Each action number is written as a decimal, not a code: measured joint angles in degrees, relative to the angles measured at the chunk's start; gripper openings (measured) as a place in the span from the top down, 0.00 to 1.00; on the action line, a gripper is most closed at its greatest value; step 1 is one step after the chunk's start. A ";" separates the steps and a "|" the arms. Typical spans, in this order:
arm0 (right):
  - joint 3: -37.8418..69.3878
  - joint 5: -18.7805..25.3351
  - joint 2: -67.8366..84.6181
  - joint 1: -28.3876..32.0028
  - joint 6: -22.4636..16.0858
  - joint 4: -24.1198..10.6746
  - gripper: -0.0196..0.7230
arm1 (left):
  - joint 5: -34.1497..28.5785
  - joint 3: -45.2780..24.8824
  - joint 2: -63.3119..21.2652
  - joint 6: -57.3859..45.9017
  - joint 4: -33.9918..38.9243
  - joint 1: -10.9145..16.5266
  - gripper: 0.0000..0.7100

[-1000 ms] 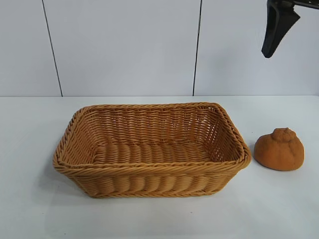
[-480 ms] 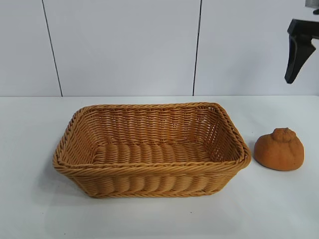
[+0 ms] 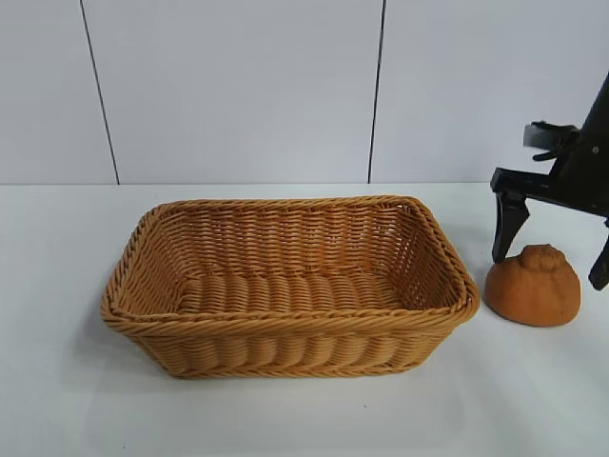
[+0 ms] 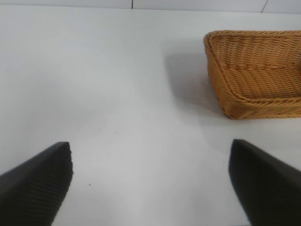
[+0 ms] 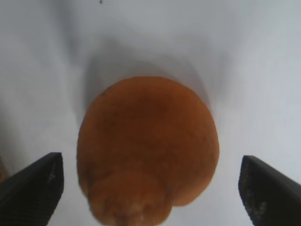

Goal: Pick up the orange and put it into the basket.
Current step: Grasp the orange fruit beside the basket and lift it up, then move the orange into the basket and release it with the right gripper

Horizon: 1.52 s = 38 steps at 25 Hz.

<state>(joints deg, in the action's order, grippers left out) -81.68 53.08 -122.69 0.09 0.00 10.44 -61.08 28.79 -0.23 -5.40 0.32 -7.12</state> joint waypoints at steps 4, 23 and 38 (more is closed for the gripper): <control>0.00 -0.58 -0.78 0.00 0.00 0.31 0.30 | 0.00 0.00 0.00 0.00 0.00 0.00 0.09; 0.01 2.09 18.49 -1.02 1.15 0.69 0.91 | 0.00 0.00 0.00 0.00 0.05 0.00 0.09; 0.09 -5.13 22.39 -24.25 -1.59 5.35 0.91 | 0.00 0.00 0.00 0.00 0.05 0.00 0.09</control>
<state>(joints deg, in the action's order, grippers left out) -81.59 47.95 -100.31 -24.17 -1.59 15.78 -61.08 28.79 -0.23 -5.40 0.37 -7.12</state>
